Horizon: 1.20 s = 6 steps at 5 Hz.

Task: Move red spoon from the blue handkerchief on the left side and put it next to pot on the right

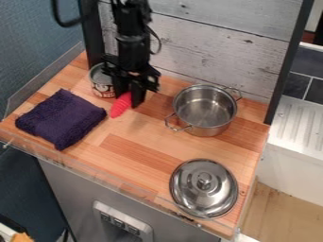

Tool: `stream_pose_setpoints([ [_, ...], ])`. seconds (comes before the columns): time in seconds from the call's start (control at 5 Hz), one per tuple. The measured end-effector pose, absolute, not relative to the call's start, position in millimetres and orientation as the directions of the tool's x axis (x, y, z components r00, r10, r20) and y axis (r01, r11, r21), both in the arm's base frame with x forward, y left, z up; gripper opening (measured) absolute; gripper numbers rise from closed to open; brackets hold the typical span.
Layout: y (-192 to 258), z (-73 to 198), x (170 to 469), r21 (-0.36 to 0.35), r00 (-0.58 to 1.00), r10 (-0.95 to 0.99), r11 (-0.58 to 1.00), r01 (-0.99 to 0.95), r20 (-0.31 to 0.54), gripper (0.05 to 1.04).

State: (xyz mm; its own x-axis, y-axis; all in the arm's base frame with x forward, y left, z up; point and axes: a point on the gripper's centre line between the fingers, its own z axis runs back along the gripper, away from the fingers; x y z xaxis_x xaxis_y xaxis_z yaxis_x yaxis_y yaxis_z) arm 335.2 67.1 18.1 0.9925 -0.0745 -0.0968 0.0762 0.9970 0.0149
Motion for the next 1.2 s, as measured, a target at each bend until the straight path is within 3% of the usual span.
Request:
stream_pose_setpoints([
  [0.4,60,0,353,0.037,0.986,-0.138,0.989,0.142,-0.094,0.393],
  [0.6,53,0,356,0.046,0.976,-0.201,0.978,0.206,-0.086,0.466],
  [0.8,50,-1,357,0.043,0.973,-0.217,0.974,0.221,-0.08,0.778],
  [1.0,48,11,353,0.042,0.973,-0.221,0.974,0.223,-0.063,0.999],
  [1.2,47,32,352,0.043,0.976,-0.213,0.976,0.214,-0.038,1.005],
])
